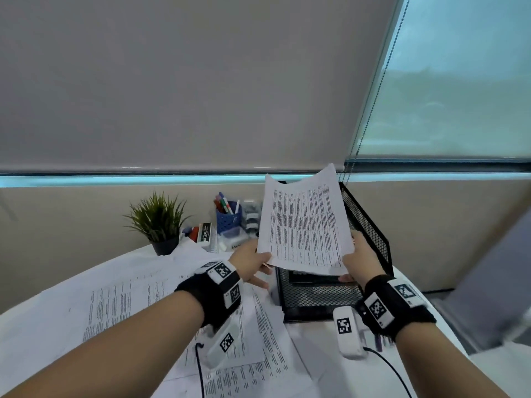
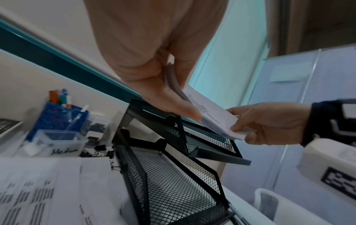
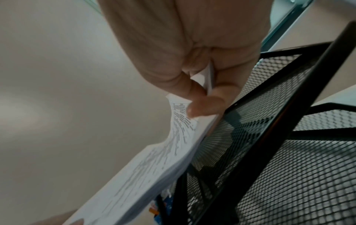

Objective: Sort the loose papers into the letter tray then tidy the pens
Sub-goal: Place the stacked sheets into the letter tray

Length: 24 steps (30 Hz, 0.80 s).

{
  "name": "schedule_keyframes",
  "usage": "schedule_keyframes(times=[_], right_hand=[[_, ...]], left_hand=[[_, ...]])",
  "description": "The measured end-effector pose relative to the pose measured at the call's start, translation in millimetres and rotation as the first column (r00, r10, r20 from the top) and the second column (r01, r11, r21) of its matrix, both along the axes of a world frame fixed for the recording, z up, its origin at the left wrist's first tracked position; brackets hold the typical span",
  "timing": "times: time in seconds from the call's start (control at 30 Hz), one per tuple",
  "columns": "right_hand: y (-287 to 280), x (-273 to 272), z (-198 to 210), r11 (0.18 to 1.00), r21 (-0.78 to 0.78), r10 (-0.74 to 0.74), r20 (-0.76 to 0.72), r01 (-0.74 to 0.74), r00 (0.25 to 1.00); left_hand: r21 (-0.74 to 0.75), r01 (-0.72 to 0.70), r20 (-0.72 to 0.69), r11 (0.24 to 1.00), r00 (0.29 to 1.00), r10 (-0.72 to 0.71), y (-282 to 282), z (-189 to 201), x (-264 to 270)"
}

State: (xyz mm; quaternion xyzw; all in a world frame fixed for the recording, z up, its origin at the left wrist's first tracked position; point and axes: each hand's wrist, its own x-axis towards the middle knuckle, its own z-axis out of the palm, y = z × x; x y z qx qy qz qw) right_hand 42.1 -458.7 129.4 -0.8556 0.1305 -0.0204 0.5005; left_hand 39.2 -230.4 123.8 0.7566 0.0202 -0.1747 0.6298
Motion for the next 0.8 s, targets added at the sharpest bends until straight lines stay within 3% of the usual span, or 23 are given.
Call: schedule_keyframes(times=[0.23, 0.4, 0.53, 0.63, 0.8], right_hand=[[-42.1, 24.3, -13.2, 0.976, -0.158, -0.149, 0.037, 0.153, 0.988], [-56.6, 37.0, -28.3, 0.942, -0.287, -0.175, 0.019, 0.173, 0.984], [-59.8, 42.0, -43.4, 0.918, -0.35, -0.21, -0.025, 0.188, 0.977], [-62.5, 44.0, -47.6, 0.906, -0.372, -0.237, -0.047, 0.203, 0.97], [-58.0, 43.8, -46.1, 0.843, -0.505, -0.258, -0.07, 0.189, 0.964]], left_hand=[[0.2, 0.016, 0.232, 0.98, 0.971, -0.063, -33.1, -6.3, 16.3], [0.375, 0.057, 0.247, 0.925, 0.956, -0.159, -52.8, -15.1, 20.2], [0.46, 0.079, 0.168, 0.884, 0.97, -0.174, -57.3, -21.6, 22.6], [0.566, 0.158, 0.106, 0.809, 0.959, -0.261, -56.1, -28.6, 26.3], [0.75, 0.151, 0.178, 0.644, 0.892, -0.416, -48.8, -32.8, 23.3]])
